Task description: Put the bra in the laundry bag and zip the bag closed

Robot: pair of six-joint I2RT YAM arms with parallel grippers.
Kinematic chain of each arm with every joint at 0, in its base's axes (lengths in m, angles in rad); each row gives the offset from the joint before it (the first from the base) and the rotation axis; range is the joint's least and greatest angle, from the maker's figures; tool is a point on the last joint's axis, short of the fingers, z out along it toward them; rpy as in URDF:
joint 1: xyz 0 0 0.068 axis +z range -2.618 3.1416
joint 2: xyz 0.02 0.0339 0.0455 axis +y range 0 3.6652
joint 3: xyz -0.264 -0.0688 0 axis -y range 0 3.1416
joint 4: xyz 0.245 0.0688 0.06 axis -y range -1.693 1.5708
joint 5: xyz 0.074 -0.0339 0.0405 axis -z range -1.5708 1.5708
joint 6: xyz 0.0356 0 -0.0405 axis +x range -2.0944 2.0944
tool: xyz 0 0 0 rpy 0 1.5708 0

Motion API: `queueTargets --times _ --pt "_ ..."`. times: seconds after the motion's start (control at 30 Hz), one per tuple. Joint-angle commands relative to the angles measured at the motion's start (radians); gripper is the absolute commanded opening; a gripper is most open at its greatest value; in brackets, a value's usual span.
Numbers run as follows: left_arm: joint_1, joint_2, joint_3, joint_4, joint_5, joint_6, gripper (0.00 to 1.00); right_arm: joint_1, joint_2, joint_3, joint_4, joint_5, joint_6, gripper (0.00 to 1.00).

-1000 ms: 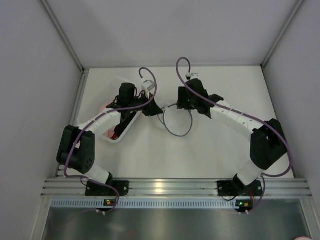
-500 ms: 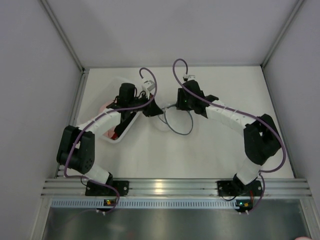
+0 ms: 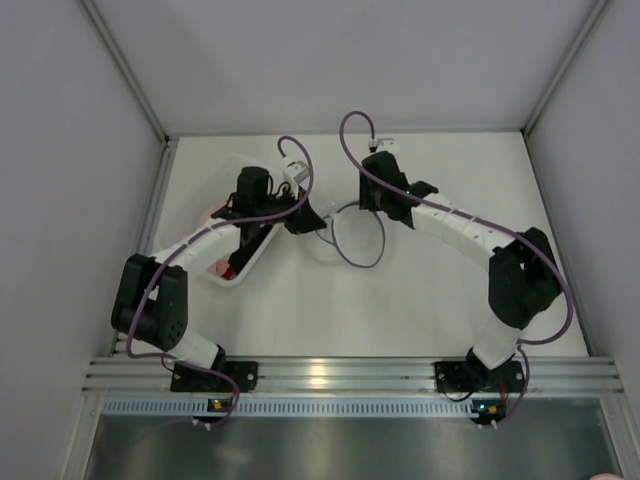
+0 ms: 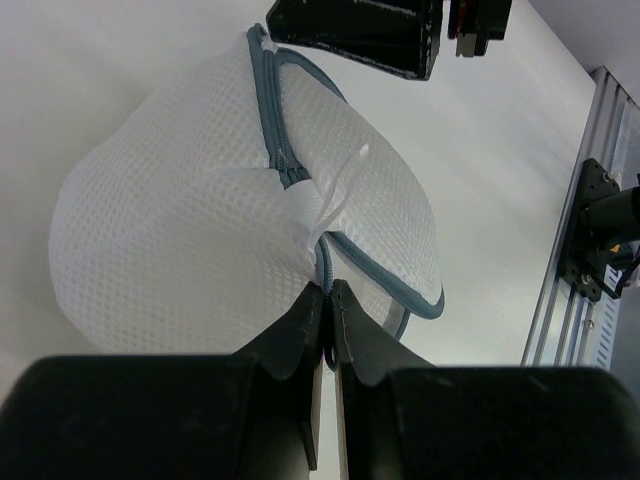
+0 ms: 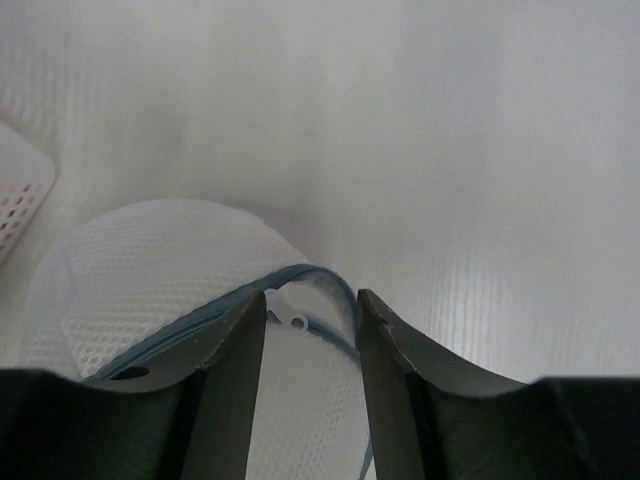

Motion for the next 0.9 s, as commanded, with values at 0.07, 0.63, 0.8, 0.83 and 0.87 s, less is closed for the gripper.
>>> queueTargets --times 0.07,0.63,0.8,0.83,0.87 --pt "0.000 -0.059 -0.002 0.056 0.017 0.020 0.11 0.001 -0.017 0.073 -0.081 0.205 -0.079 0.47" --pt "0.000 -0.045 -0.021 0.060 0.025 0.021 0.11 -0.143 -0.324 -0.301 0.265 -0.344 0.250 0.58" --pt "0.000 -0.056 -0.028 0.076 0.031 0.009 0.11 -0.151 -0.330 -0.396 0.419 -0.407 0.328 0.59" --pt "0.001 -0.058 -0.030 0.076 0.033 0.011 0.11 -0.153 -0.333 -0.413 0.454 -0.419 0.343 0.59" --pt "0.000 -0.058 -0.030 0.076 0.033 0.008 0.11 -0.154 -0.333 -0.427 0.506 -0.425 0.380 0.60"
